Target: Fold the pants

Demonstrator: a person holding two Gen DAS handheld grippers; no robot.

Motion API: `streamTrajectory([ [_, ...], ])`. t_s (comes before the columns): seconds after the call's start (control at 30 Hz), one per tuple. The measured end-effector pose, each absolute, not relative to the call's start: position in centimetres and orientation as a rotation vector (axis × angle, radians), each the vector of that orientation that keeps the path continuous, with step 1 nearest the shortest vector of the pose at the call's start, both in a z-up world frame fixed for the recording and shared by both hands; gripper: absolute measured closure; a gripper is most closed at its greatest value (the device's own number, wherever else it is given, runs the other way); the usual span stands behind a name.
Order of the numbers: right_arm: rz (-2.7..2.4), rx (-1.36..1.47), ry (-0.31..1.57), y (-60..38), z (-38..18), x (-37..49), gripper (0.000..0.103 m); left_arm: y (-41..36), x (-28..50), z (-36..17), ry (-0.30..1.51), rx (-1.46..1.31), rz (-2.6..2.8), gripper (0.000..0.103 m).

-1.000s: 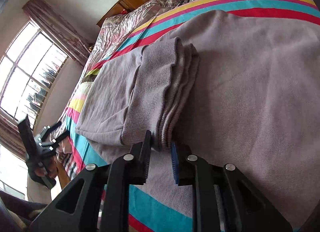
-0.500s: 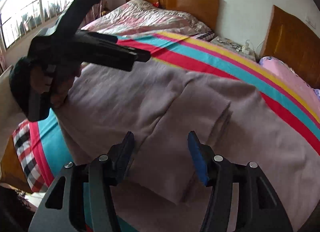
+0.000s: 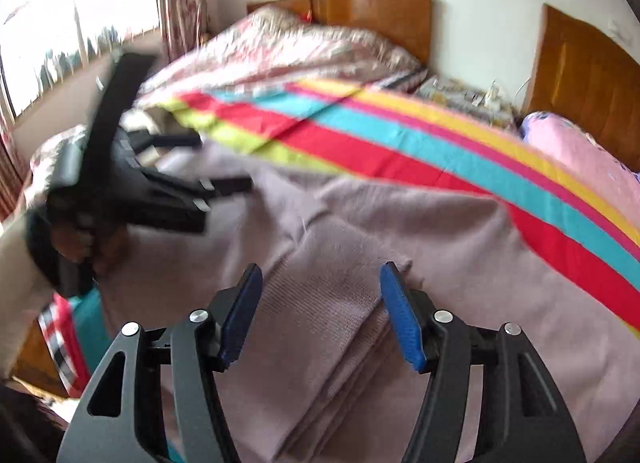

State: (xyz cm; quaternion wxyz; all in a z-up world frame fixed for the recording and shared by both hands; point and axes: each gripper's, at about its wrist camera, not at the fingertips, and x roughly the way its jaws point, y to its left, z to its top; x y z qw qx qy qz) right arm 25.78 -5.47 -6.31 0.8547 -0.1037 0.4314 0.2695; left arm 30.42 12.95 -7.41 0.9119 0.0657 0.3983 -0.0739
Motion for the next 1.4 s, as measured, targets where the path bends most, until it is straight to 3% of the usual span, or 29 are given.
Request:
streamTrajectory([
  [0.2,0.542,-0.132,0.865,-8.9,-3.8,24.3,0.036,12.7,30.3,-6.9,0.819,0.142,-0.115,0.001],
  [0.37,0.48,-0.098,0.76,-11.0,-0.7,28.3,0.032,10.6,30.4,-3.8,0.737,0.167,-0.138,0.001],
  [0.5,0.429,-0.151,0.851,-9.1,-3.4,33.8,0.032,9.5,32.3,-4.5,0.773,0.258,-0.05,0.001],
  [0.7,0.447,-0.288,0.867,-6.0,-6.0,34.3,0.032,10.7,33.9,-7.6,0.876,0.225,-0.059,0.001],
  [0.77,0.407,-0.285,0.862,-6.8,-6.7,35.3,0.024,11.0,34.1,-7.9,0.889,0.209,-0.055,0.001],
  [1.03,0.339,-0.133,0.812,-10.5,-4.6,35.6,0.026,11.0,34.2,-8.0,0.889,0.22,-0.046,0.001],
  [1.2,0.434,-0.167,0.947,-10.1,-7.3,35.9,0.023,10.6,34.5,-8.2,0.893,0.232,-0.037,0.001],
  [1.4,0.311,-0.052,0.835,-16.3,-2.2,33.0,0.022,10.1,33.6,-6.9,0.851,0.263,0.032,0.003],
])
